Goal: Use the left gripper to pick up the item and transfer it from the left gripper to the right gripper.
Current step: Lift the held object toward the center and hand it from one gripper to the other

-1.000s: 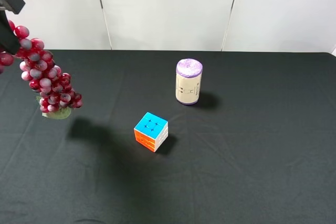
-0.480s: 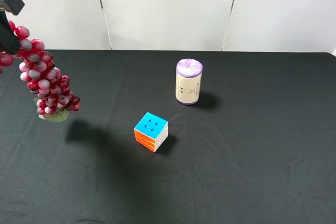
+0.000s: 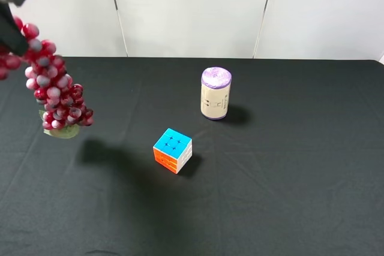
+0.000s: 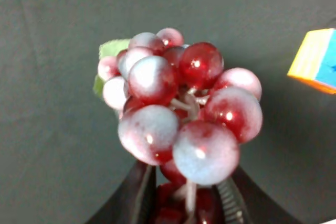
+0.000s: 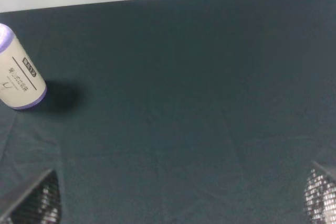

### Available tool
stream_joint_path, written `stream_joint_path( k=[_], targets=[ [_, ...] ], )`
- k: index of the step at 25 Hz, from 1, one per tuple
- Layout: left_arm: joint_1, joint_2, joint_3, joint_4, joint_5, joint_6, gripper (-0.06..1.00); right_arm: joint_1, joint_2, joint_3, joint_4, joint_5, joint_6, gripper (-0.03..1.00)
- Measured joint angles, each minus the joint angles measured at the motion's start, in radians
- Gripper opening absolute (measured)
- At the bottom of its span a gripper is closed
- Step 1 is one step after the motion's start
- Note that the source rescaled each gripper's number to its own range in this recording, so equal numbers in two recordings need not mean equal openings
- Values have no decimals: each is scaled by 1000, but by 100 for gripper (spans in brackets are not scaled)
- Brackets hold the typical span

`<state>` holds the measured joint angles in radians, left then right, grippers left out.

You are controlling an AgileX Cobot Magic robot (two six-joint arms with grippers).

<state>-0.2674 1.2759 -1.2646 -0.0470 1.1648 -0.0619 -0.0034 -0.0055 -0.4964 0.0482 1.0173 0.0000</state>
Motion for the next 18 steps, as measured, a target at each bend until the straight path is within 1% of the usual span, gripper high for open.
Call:
stream_joint_path(
  k=[10, 18],
  targets=[
    [0, 0, -140, -27, 1, 45, 2, 0, 0, 0, 0, 0, 0, 100],
    [0, 0, -150, -124, 1, 111, 2, 0, 0, 0, 0, 0, 0, 100]
  ],
)
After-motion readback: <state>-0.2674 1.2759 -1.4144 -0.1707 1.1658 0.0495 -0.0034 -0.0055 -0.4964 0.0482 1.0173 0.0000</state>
